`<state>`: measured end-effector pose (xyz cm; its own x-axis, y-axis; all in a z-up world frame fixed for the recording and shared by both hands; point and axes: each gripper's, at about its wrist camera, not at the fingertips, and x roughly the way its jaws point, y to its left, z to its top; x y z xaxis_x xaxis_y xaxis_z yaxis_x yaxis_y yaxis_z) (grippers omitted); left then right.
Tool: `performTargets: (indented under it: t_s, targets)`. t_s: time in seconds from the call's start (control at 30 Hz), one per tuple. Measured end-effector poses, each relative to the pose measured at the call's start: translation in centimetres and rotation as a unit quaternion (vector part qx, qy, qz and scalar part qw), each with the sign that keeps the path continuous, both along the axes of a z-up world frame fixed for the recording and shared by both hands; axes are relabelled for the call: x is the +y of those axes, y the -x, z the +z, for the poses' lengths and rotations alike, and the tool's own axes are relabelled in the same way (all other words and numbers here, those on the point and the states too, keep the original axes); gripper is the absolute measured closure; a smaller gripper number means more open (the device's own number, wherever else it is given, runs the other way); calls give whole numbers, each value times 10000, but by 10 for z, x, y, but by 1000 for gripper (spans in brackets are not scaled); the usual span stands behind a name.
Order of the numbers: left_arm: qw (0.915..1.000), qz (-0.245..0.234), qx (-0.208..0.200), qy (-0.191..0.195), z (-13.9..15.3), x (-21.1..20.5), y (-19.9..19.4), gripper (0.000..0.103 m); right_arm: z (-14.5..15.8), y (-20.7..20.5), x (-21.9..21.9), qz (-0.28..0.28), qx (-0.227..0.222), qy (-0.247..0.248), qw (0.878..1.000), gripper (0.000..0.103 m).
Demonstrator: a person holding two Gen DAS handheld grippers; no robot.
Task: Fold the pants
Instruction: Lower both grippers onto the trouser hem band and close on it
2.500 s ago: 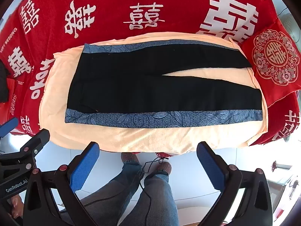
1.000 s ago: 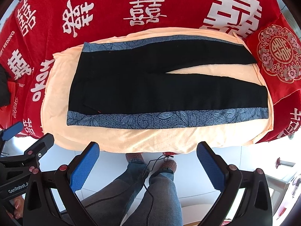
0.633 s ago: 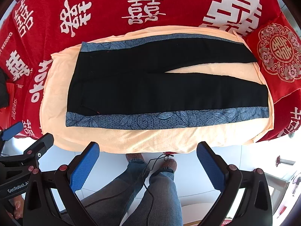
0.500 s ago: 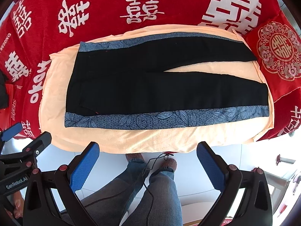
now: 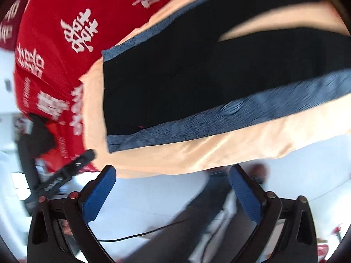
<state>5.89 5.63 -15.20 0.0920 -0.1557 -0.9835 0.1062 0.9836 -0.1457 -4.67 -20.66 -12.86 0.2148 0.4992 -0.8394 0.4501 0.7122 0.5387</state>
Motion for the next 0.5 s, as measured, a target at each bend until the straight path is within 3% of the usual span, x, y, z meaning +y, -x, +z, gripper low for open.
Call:
performTargets:
  t_s: [0.03, 0.07, 0.17, 0.27, 0.4, 0.5]
  targets:
    - [10000, 15, 47, 40, -15, 0, -1, 8, -16, -1, 1, -32, -25, -256, 9997, 29]
    - [9998, 34, 131, 144, -28, 1, -4, 10, -33, -1, 4, -49, -14, -459, 9989, 39]
    - [9988, 234, 272, 327, -57, 4, -5, 10, -86, -5, 14, -217, 44, -1175, 9928, 39]
    - [9976, 398, 324, 461, -83, 7, -2, 10, -127, -7, 24, -316, 62, -1571, 9871, 39]
    - [9955, 464, 478, 672, -105, 7, 4, 10, -161, -11, 26, -519, -125, -1814, 9820, 39]
    - [9932, 511, 586, 863, -116, 3, 8, 10, -169, -15, 19, -815, -345, -2061, 9745, 39]
